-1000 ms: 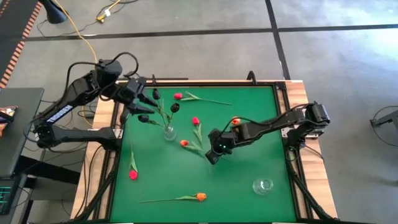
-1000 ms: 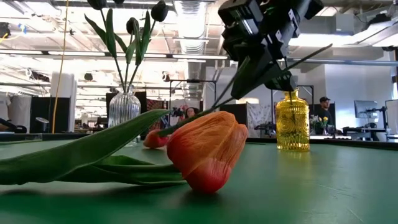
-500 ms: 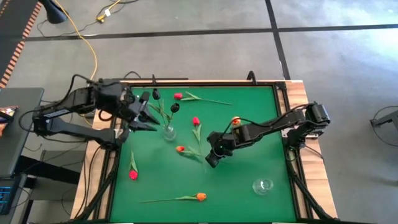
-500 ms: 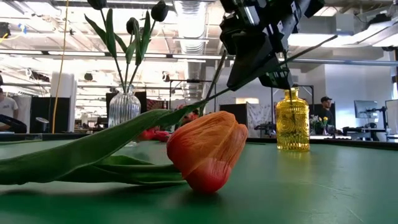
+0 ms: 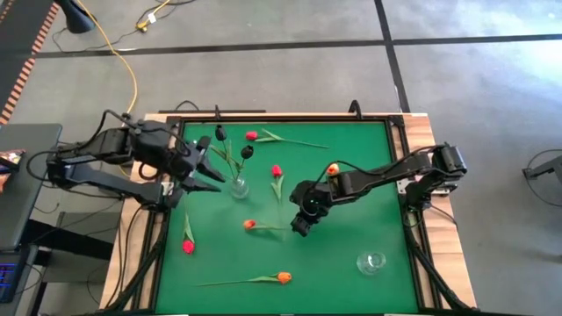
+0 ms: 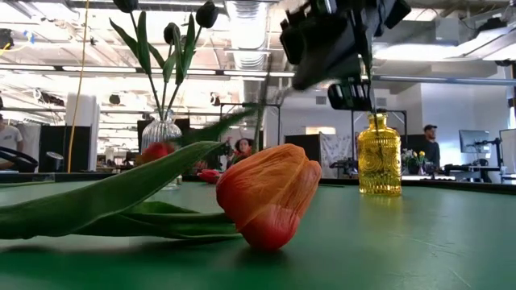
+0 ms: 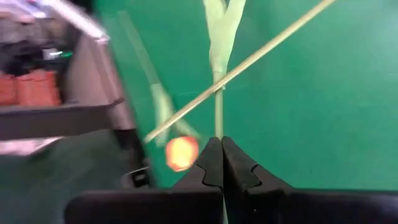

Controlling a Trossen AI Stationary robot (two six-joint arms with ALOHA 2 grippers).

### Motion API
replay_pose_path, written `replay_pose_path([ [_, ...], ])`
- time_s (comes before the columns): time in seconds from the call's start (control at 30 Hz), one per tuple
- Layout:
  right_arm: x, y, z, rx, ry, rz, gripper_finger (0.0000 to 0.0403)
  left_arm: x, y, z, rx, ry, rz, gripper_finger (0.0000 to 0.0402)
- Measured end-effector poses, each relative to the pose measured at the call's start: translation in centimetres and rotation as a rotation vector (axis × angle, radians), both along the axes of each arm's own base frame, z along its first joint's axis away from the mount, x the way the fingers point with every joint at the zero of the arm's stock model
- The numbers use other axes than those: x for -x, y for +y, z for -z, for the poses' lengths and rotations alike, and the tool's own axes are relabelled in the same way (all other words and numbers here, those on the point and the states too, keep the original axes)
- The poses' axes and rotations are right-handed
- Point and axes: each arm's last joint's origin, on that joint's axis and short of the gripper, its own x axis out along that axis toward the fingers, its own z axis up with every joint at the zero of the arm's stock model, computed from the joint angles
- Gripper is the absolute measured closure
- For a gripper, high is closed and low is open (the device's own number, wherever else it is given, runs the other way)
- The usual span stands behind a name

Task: Sort flowers into vase by color
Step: Put the top orange tulip into the yellow vase

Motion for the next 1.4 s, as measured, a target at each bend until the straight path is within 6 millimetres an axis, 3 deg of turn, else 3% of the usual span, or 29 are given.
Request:
replay_pose_path([
  [0.23,0.1,0.3,-1.0,-0.107,-0.023,-0.034,0.0386,1.5,-1.6,1.0,0.056,0.152,0.126,0.0297],
  [0.5,-0.4,-0.1,-1.7,-0.192,-0.09,-0.087,0.0385,1.7,-3.6,1.8,0.162,0.246,0.194,0.0297],
  [0.73,0.0,0.8,-2.3,-0.272,-0.175,-0.36,0.0385,1.2,-4.9,4.3,0.232,0.358,0.027,0.0297],
  [0.87,0.6,1.3,-3.2,-0.302,-0.255,-0.527,0.0385,0.9,-5.2,4.7,0.294,0.379,-0.053,0.0297],
  [1.13,2.3,0.8,-6.9,-0.089,-0.51,-0.561,0.0385,0.2,-6.5,2.9,0.389,0.173,-0.083,0.0297],
  [1.4,5.9,1.5,-13.6,0.318,-0.892,-0.296,0.0385,0.0,-7.4,1.3,0.275,-0.065,-0.009,0.0297],
])
